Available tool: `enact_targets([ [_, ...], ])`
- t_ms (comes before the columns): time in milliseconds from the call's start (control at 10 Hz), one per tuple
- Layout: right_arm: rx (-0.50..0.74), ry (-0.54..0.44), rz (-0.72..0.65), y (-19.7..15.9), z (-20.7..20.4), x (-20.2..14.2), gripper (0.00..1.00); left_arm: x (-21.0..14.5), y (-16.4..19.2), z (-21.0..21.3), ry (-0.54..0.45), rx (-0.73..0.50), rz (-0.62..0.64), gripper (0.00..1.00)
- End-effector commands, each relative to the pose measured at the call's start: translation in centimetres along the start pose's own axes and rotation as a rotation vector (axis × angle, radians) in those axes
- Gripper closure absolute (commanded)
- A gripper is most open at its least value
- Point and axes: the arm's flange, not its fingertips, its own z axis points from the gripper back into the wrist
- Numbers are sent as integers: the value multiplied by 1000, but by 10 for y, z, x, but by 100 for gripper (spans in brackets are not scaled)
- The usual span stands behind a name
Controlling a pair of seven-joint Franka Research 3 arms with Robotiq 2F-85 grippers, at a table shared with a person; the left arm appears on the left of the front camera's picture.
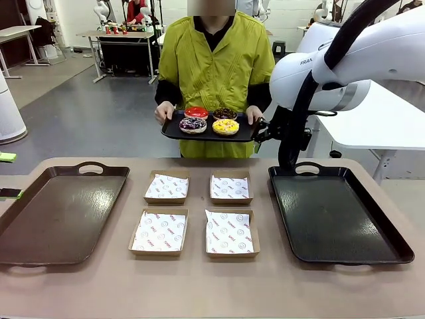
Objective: Individually package the donuts and arrange them on the tray.
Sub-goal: Pick up one Paper togo box.
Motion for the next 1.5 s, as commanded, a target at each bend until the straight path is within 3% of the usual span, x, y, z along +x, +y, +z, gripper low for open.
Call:
enact_targets([
  [0, 6, 7, -6, -1, 0, -6, 0, 1, -2, 1, -14, -12, 0, 0],
  [600, -173, 27, 66, 59, -65, 39, 0, 1, -2, 1, -14, -12, 0, 0],
  [1000, -182, 83, 60, 61, -114, 40, 0, 1, -2, 1, -14, -12, 0, 0],
  [1400, -167, 113, 63, 50, -128, 34, 0, 1, -2, 1, -14, -12, 0, 0],
])
